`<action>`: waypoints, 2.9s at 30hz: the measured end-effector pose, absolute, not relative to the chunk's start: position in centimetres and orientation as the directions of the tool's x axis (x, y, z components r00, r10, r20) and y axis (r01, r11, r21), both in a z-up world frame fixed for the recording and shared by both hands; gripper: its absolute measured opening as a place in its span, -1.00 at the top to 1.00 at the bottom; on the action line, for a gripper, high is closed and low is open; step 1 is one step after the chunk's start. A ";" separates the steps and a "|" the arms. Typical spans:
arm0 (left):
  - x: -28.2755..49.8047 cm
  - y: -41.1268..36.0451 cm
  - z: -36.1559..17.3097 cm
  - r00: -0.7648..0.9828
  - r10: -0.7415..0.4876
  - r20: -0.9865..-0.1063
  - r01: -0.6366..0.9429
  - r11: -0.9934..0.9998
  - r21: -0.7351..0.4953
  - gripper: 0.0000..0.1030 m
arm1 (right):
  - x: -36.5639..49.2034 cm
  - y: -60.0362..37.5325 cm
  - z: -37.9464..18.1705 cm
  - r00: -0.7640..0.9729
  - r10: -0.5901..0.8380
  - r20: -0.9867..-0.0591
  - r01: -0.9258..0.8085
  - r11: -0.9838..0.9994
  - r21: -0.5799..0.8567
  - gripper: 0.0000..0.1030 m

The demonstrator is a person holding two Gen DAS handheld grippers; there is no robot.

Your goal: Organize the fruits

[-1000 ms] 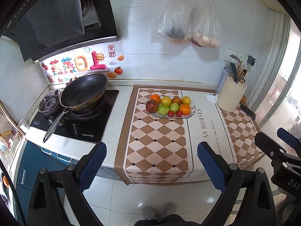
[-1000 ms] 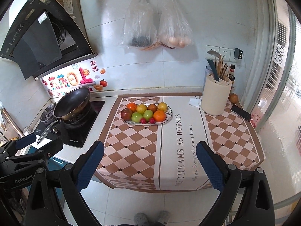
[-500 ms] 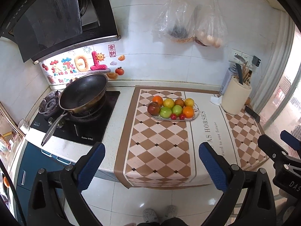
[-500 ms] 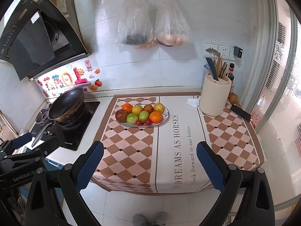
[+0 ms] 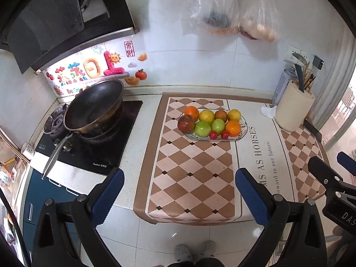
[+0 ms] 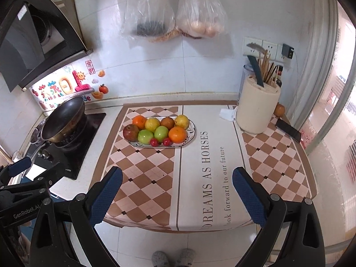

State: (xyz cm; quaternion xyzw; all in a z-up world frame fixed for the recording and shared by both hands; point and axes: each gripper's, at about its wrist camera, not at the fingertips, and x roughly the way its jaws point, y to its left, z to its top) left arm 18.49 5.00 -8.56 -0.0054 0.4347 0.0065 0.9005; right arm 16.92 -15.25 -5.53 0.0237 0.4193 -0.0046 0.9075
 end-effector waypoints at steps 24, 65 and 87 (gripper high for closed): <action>22.1 4.3 -11.0 0.583 0.023 -0.812 -0.045 0.999 -0.004 -0.98 | 20.5 -15.5 -8.2 0.602 0.000 -0.798 0.036 0.999 0.027 -0.96; 21.1 4.0 -10.2 0.608 0.031 -0.794 -0.050 0.999 0.000 -0.99 | 20.0 -15.8 -7.2 0.614 0.000 -0.789 0.022 1.000 0.017 -0.97; 20.3 3.8 -9.3 0.619 0.020 -0.785 -0.041 0.999 -0.007 -0.99 | 19.7 -15.8 -6.9 0.617 0.000 -0.787 0.021 1.000 0.016 -0.97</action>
